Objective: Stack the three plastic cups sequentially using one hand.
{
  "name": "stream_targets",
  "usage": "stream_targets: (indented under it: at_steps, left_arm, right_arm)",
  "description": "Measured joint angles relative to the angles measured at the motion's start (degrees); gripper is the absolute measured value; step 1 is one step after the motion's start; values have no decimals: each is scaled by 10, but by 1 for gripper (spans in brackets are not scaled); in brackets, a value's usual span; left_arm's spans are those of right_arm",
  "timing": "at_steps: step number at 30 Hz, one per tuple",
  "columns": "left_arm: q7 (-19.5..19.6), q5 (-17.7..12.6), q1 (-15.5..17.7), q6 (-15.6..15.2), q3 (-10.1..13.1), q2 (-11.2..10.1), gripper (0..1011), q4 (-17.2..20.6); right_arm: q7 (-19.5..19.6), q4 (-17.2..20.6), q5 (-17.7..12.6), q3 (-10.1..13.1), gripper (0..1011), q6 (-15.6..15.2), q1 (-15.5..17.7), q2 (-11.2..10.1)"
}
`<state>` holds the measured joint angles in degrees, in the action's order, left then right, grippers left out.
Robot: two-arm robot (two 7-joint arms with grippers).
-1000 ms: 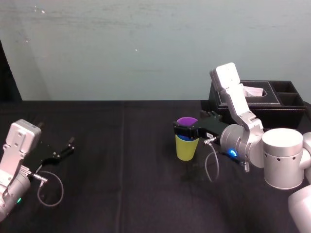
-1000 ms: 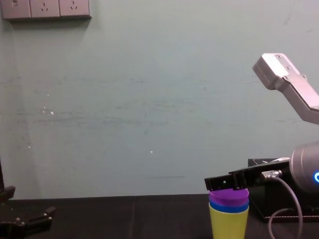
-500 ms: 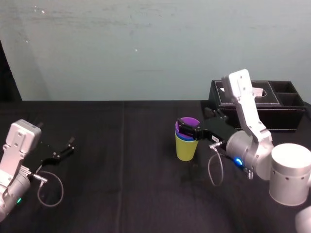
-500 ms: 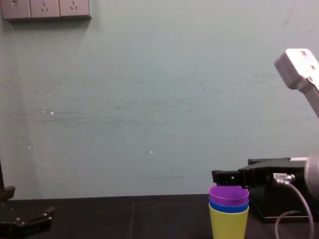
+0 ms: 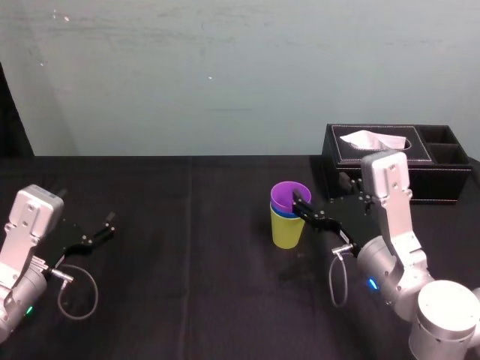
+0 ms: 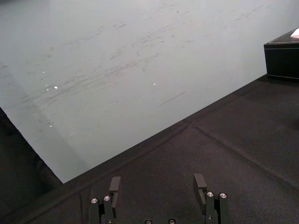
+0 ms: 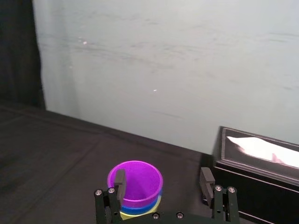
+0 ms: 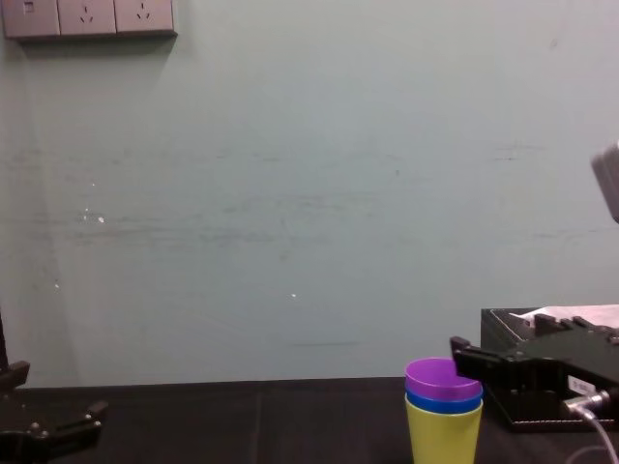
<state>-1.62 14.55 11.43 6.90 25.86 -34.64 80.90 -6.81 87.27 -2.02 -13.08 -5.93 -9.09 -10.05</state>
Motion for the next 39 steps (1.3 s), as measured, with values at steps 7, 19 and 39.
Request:
stream_targets:
  at_steps: [7, 19, 39]
  left_arm:
    - [0, 0, 0, 0, 0, 0, 1000, 0]
    - [0, 0, 0, 0, 0, 0, 1000, 0]
    - [0, 0, 0, 0, 0, 0, 1000, 0]
  right_arm:
    - [37, -8, 22, 19, 1003, 29, 18, 17]
    - [62, -15, 38, 29, 1003, 34, 24, 31]
    - [57, -13, 35, 27, 1003, 32, 23, 28]
